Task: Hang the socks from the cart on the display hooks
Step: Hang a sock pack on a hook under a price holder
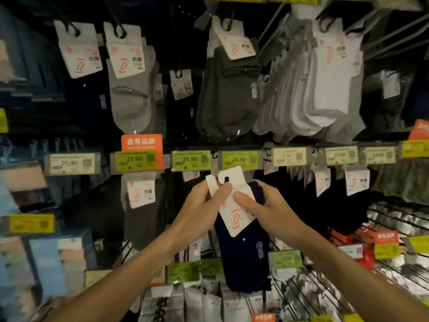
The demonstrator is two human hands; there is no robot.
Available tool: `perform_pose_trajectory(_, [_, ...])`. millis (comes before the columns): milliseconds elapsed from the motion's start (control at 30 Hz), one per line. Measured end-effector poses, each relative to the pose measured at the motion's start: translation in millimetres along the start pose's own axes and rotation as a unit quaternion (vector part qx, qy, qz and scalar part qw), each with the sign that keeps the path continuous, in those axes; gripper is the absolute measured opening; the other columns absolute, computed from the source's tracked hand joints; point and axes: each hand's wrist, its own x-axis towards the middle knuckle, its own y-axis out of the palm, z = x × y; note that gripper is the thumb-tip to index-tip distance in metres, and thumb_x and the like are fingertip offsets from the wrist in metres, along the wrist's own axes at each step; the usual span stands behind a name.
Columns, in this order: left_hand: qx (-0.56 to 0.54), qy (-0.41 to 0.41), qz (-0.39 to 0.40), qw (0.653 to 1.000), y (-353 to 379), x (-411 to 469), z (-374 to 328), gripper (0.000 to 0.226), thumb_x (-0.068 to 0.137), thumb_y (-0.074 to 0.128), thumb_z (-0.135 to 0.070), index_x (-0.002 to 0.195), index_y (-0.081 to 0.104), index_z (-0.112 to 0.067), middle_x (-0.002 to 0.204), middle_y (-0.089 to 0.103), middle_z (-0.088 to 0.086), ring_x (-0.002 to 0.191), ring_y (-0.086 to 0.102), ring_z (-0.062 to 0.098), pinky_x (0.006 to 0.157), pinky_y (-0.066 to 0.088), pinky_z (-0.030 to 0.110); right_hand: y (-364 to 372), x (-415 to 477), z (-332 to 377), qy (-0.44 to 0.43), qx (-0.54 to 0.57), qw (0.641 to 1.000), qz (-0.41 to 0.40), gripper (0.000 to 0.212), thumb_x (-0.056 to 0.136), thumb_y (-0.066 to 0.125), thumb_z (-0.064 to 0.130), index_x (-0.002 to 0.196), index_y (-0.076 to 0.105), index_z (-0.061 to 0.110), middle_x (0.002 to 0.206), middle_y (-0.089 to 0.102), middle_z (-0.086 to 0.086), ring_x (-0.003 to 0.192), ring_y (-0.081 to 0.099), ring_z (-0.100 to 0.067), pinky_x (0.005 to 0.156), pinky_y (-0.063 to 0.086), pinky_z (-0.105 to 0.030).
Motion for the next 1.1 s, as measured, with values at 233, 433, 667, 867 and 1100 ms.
perform_pose_trajectory(233, [0.004, 0.155, 0.041, 0.987, 40.1, 44.1, -71.0, 0.033, 0.076, 0.066, -0.042, 0.103, 0.063, -0.023, 0.093, 0.073, -0.017, 0.087, 0.07, 0.001, 0.071, 0.053, 0.017, -55.6, 5.0, 54.6, -0.055, -0.032, 0.991, -0.114, 0.014, 0.096, 0.062, 0.032, 0.104, 0.061, 0.02, 0.093, 0.074, 0.008, 0.087, 0.072, -0.005, 0.072, 0.055, -0.021])
perform_pose_trajectory(433, [0.0, 0.143, 0.135, 0.981, 109.2, 81.6, -90.2, 0.031, 0.084, 0.074, -0.02, 0.111, 0.063, -0.029, 0.097, 0.075, -0.018, 0.091, 0.07, 0.0, 0.075, 0.053, 0.014, -135.3, -8.2, 61.3, -0.053, -0.043, 0.98, -0.187, 0.015, 0.097, 0.059, 0.038, 0.107, 0.06, 0.027, 0.096, 0.073, 0.011, 0.088, 0.07, 0.0, 0.072, 0.053, -0.016])
perform_pose_trajectory(667, [0.025, 0.117, 0.165, 0.979, 190.3, 109.0, -87.6, 0.035, 0.087, 0.072, -0.01, 0.116, 0.061, -0.025, 0.103, 0.076, -0.012, 0.098, 0.071, 0.008, 0.082, 0.056, 0.024, -224.6, -17.1, 33.6, -0.051, -0.047, 0.981, -0.179, 0.024, 0.097, 0.059, 0.04, 0.115, 0.062, 0.023, 0.106, 0.075, 0.004, 0.1, 0.071, -0.01, 0.09, 0.055, -0.032])
perform_pose_trajectory(867, [0.07, 0.095, 0.154, 0.981, 279.8, 146.3, -96.1, 0.037, 0.085, 0.077, -0.025, 0.118, 0.062, -0.031, 0.106, 0.075, -0.012, 0.101, 0.071, 0.008, 0.097, 0.053, 0.04, -330.5, -13.1, 12.7, -0.047, -0.021, 0.991, -0.123, 0.024, 0.098, 0.06, 0.028, 0.12, 0.059, 0.017, 0.107, 0.075, 0.001, 0.098, 0.072, -0.013, 0.081, 0.055, -0.026])
perform_pose_trajectory(1100, [0.1, 0.087, 0.14, 0.981, 374.9, 190.2, -123.5, 0.034, 0.091, 0.069, -0.017, 0.117, 0.058, -0.037, 0.098, 0.074, -0.022, 0.091, 0.069, -0.003, 0.08, 0.054, 0.013, -449.1, 4.5, 13.4, -0.058, -0.021, 0.994, -0.088, 0.023, 0.095, 0.064, 0.022, 0.117, 0.061, 0.016, 0.106, 0.077, 0.003, 0.098, 0.073, -0.015, 0.084, 0.057, -0.031])
